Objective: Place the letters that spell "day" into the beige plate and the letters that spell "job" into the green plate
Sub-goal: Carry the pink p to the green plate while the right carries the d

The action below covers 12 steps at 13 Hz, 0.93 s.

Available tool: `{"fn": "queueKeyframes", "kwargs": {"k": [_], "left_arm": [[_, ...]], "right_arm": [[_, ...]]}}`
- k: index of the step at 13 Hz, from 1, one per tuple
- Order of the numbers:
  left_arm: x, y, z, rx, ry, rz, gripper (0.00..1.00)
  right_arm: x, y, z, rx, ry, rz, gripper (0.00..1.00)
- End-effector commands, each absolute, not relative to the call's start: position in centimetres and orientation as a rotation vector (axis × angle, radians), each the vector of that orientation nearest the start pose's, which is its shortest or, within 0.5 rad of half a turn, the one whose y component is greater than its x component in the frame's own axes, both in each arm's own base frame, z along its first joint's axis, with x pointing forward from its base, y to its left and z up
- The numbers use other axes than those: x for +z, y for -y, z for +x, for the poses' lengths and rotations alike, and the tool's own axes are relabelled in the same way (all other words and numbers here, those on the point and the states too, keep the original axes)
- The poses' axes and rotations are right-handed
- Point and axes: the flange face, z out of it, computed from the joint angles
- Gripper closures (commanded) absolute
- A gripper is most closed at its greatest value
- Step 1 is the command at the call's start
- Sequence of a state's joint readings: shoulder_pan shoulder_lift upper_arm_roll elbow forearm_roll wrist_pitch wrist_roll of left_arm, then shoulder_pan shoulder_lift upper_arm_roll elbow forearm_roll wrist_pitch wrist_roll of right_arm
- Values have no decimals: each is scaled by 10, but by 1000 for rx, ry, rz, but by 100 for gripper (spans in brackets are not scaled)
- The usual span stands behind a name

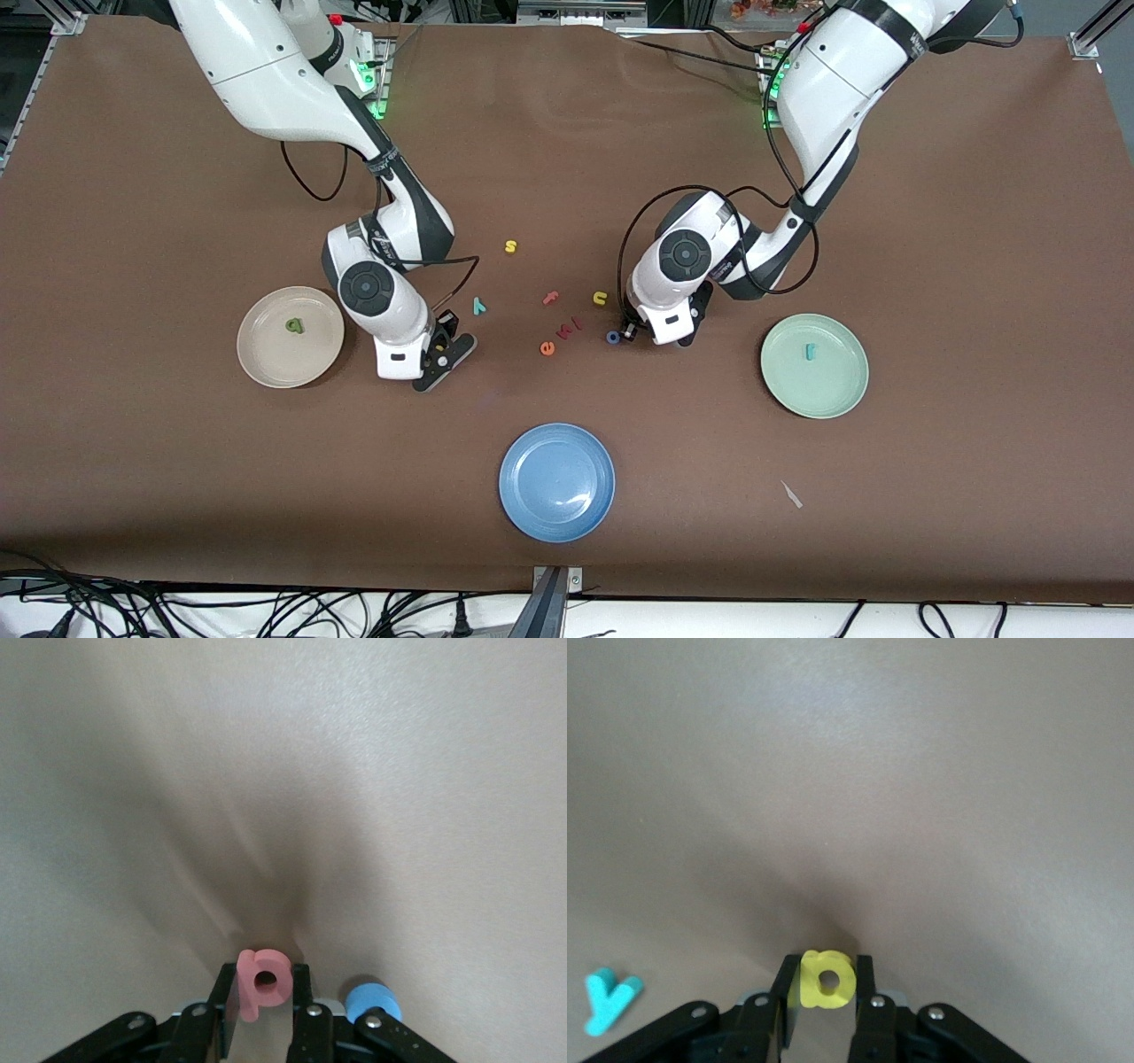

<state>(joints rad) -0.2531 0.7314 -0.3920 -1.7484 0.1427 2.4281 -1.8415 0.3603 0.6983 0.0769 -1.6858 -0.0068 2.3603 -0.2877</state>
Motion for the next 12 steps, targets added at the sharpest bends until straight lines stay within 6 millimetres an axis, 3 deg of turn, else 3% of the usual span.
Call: {"fn": "queueKeyframes", "kwargs": {"k": [1,3,6,9,12], "left_arm": [[211,368,548,166,1737,-2644,100],[230,346,558,161,1639,-2671,100],[255,315,568,167,1439,-2723,100],[271,263,580,239,1083,-2818,100],[279,232,589,276,861,-2884,100]], "right_arm": [[206,-281,618,103,848,-2947,79],[214,-277,618,138,704,-2992,84],[229,-251,622,222,497,-3070,88],[234,-213,630,275,339,-3141,88],[229,-171,633,317,280,-3181,85]]}}
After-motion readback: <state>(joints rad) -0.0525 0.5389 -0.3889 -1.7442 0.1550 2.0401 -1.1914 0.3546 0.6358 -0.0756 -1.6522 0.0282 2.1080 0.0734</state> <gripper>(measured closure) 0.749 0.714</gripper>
